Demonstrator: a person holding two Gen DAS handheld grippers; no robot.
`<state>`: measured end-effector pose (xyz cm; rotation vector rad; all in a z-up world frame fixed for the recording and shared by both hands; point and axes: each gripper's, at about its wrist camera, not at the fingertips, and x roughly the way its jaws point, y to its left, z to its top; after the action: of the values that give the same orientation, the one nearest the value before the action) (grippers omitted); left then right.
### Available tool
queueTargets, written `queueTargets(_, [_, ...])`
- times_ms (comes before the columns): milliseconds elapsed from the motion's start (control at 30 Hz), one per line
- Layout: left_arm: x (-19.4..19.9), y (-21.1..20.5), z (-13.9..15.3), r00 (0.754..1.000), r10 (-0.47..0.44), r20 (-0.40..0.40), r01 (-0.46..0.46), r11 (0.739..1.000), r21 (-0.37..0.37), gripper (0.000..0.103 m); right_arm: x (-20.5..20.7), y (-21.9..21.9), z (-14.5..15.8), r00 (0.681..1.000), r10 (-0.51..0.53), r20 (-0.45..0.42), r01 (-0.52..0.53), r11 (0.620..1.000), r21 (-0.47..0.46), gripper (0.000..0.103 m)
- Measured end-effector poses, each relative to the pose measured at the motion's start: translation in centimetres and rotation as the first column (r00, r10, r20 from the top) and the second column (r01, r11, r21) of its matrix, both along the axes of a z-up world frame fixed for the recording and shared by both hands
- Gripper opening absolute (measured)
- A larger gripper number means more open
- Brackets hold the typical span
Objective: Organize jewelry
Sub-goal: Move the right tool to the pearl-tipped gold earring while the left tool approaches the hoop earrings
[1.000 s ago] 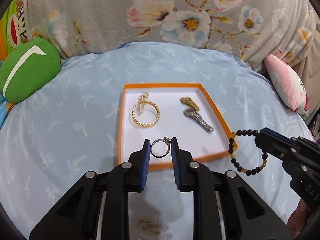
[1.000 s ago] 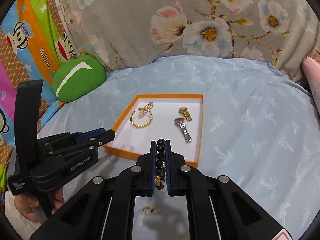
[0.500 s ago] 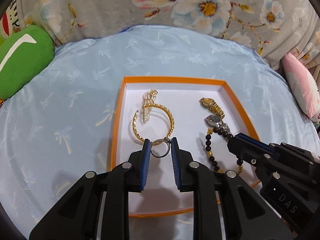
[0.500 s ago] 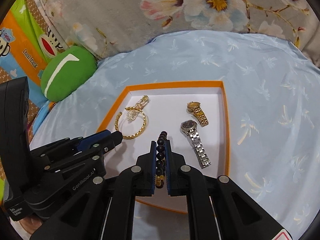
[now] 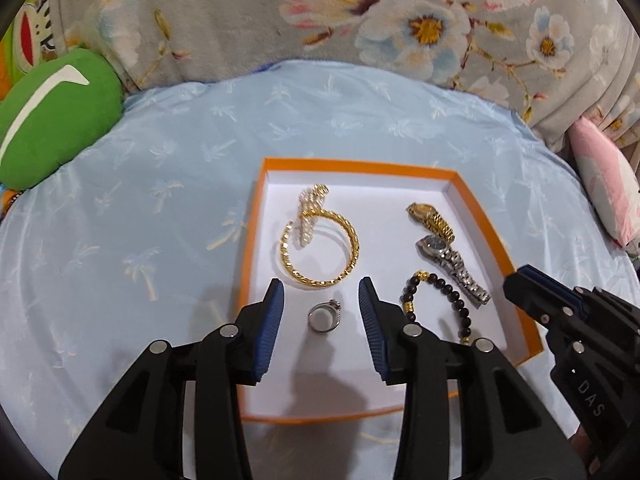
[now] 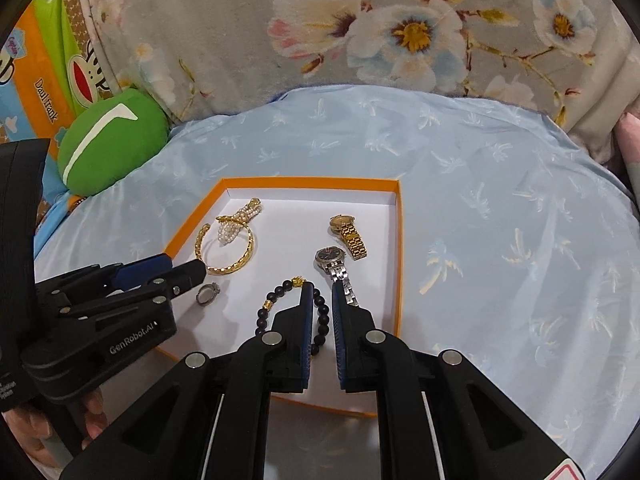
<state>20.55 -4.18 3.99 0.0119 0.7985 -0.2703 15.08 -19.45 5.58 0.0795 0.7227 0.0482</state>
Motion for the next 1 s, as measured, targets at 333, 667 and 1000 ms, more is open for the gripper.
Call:
queueTargets(333, [-7.0,5.5,2.3,0.998,0.053,0.035,-0.054,0.998,0.019,0.037,-8.5,0.8,0.9,0.999,0.032,0.011,-0.032,0.999,0.012,0.011])
queueTargets(667, [-14.1,7.2,-1.2,0.998,0.042,-0.052,-0.041,0.999,0.009,0.037,-13.7,1.9,-2.8,0.996,0.036,-0.085,-0.03,0.997,0.067,0.011])
queueTargets(1000, [-16.3,7.6,-3.7,0.994,0.044,-0.102,-0.045,0.999,0.0,0.048,-14.2,2.9,-4.3,0.994,0.032,-0.108,-0.025,0.997,0.073,0.011])
